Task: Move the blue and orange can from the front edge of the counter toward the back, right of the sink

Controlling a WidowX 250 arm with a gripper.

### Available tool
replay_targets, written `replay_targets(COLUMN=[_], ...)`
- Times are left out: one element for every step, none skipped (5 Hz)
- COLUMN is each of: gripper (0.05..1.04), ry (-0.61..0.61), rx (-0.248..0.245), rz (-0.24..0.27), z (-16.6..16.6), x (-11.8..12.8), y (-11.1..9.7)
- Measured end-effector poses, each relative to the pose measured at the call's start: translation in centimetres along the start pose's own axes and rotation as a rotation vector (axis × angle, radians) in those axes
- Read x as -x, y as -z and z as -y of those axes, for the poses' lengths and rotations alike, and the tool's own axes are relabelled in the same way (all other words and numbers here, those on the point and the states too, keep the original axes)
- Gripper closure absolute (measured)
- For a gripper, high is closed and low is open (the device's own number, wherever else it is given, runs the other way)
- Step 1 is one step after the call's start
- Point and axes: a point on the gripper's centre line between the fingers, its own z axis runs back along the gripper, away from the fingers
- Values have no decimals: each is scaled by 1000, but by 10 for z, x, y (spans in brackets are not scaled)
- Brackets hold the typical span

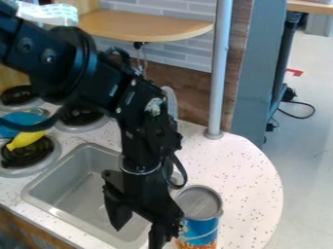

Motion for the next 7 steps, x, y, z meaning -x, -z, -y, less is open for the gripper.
replay_targets(gripper=[83, 83, 83, 83, 83, 83, 83], ry=[-1, 1, -5, -3, -15, -20, -32], rx=[-1, 7, 9, 12, 2, -4, -15], rz=[-15, -14, -11, -1, -11, -11, -19], z=[0, 1, 2, 3, 3, 3, 2], x=[2, 3, 2, 1, 0, -2, -3], y=[4, 9, 14, 22, 33, 42, 53])
